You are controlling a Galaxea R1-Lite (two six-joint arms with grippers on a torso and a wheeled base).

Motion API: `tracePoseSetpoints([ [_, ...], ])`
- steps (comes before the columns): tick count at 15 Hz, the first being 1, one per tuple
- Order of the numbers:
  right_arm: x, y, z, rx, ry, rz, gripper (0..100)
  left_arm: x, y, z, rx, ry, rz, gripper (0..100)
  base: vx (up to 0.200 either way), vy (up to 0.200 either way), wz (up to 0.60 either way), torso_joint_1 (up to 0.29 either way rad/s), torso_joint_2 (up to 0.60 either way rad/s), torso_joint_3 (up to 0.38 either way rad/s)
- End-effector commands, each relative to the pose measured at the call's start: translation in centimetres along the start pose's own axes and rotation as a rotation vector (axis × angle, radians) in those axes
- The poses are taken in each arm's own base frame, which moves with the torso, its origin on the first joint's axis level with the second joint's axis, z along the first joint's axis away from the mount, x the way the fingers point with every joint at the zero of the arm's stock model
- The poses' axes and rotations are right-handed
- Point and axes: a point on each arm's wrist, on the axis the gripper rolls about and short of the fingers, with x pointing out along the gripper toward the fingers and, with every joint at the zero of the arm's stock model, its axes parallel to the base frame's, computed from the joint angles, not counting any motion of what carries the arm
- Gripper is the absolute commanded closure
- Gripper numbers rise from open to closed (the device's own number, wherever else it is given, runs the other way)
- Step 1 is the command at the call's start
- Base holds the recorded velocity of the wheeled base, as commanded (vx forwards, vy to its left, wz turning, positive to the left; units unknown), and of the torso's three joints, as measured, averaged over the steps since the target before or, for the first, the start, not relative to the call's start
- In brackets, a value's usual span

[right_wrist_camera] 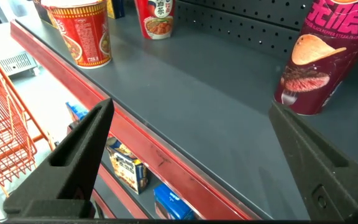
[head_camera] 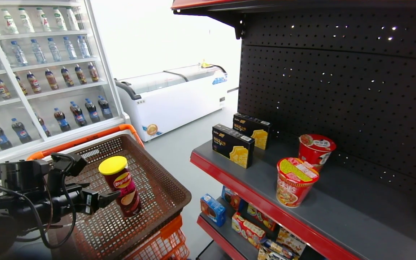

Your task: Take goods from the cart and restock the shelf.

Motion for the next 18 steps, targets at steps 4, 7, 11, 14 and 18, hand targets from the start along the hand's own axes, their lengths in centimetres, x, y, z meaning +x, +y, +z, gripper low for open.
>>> tracePoseSetpoints([
  [4,0.0,0.0,0.0,-0.001,0.001,0.000,0,1.3,-0.7,-1.7,0.023,-0.037,-0.012,0,0.000,0.000,0.00,0.000,0.00,0.000],
  [7,0.0,0.0,0.0,-0.001,0.001,0.000,0,1.5,-1.1,-2.3,0.035,-0.062,-0.016,0,0.000,0.000,0.00,0.000,0.00,0.000],
  [11,0.0,0.0,0.0,-0.001,0.001,0.000,0,2.7,-0.9,-2.8,0.040,-0.086,0.019,0,0.000,0.000,0.00,0.000,0.00,0.000],
  [14,0.0,0.0,0.0,-0.001,0.001,0.000,0,3.6,-0.5,-2.9,0.034,-0.099,0.062,0,0.000,0.000,0.00,0.000,0.00,0.000],
  [18,0.0,0.0,0.0,-0.001,0.001,0.000,0,5.3,0.0,-2.3,0.048,-0.141,0.069,0,0.000,0.000,0.00,0.000,0.00,0.000],
])
